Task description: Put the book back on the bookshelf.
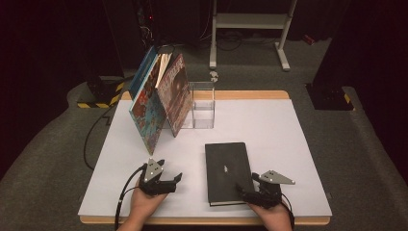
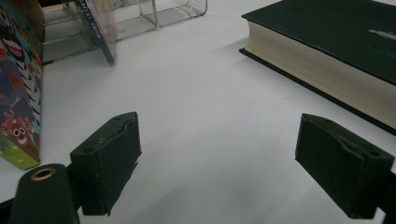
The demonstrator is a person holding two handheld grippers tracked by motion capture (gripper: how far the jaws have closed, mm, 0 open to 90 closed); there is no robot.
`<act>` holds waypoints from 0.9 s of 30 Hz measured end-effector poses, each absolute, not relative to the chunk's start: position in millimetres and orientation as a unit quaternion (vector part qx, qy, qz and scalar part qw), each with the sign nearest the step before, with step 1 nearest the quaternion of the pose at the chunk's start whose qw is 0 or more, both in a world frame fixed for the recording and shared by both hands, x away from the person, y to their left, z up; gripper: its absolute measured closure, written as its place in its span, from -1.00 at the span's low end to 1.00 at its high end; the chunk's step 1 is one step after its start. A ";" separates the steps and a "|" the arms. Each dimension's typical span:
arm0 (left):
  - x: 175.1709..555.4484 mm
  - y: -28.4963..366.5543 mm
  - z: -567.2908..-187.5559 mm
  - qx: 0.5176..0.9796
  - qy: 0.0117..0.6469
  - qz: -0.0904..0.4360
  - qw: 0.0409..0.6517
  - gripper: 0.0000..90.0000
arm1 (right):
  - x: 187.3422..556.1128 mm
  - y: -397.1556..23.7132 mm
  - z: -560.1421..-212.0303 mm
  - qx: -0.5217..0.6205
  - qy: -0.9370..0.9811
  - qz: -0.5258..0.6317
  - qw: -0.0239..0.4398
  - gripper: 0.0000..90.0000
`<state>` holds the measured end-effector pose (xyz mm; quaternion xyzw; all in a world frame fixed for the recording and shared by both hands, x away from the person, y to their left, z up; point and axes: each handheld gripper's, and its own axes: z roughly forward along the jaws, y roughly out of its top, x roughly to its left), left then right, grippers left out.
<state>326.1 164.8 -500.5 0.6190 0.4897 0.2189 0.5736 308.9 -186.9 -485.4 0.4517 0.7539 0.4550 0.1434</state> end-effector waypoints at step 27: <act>326.2 164.3 -500.9 0.623 0.488 0.221 0.570 -0.67 | 314.4 -148.2 -483.8 0.437 0.765 0.448 0.153 -0.52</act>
